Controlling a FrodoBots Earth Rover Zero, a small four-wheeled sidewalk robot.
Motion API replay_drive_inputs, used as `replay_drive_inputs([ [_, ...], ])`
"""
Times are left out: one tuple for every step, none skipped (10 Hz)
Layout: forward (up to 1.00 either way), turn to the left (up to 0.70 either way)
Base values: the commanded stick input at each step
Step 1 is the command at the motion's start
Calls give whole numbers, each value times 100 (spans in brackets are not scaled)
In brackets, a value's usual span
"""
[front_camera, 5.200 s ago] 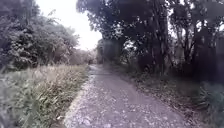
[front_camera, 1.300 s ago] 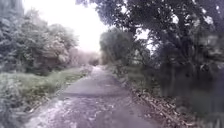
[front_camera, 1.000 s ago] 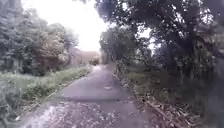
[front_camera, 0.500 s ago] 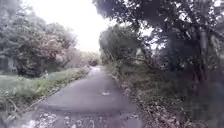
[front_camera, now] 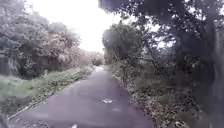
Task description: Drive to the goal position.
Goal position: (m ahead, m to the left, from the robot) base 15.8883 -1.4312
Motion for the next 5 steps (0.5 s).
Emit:
replay_drive_inputs([
  [85,1],
  [85,1],
  [85,1],
  [85,1],
  [85,1],
])
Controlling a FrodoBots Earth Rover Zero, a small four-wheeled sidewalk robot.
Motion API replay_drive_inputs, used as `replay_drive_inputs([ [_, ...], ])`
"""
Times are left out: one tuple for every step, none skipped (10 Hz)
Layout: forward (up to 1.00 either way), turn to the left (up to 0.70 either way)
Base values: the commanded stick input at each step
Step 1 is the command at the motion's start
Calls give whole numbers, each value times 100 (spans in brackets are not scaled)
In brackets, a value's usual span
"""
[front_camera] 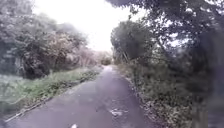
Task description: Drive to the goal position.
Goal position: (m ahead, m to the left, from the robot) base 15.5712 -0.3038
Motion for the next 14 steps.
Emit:
replay_drive_inputs([
  [85,1],
  [85,1],
  [85,3],
  [85,4],
  [85,3],
  [85,2],
  [85,1],
  [85,1],
  [85,1],
  [85,1],
  [85,1],
  [85,1],
  [85,1],
  [85,1],
])
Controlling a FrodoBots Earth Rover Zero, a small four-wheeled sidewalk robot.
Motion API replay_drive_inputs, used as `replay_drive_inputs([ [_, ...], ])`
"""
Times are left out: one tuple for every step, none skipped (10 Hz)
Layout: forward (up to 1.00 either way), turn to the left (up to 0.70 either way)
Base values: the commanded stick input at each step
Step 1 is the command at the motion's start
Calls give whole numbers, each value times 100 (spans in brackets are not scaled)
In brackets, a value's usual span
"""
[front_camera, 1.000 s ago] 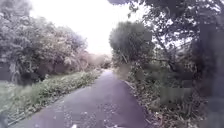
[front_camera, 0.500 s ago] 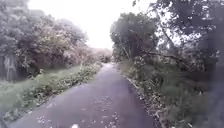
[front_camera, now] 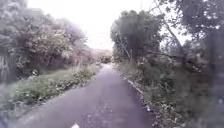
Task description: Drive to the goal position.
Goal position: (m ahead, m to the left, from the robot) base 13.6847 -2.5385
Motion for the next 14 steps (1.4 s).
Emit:
replay_drive_inputs([
  [85,1],
  [85,1],
  [85,1],
  [85,1],
  [85,1],
  [85,1],
  [85,1],
  [85,1],
  [85,1],
  [85,1],
  [85,1],
  [85,1],
  [85,1],
  [85,1],
])
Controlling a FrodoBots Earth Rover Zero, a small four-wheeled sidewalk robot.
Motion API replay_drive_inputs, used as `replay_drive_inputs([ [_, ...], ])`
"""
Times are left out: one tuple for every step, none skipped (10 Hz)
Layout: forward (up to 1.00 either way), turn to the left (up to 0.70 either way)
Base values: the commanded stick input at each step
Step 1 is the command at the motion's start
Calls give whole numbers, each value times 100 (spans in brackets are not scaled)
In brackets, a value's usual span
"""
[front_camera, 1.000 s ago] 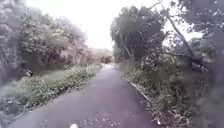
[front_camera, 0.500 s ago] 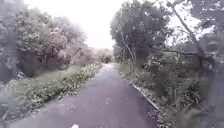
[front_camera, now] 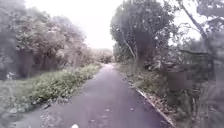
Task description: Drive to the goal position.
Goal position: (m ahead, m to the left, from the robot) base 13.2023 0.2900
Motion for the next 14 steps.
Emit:
replay_drive_inputs([
  [85,1],
  [85,1],
  [85,1],
  [85,1],
  [85,1],
  [85,1],
  [85,1],
  [85,1],
  [85,1],
  [85,1],
  [85,1],
  [85,1],
  [85,35],
  [85,35],
])
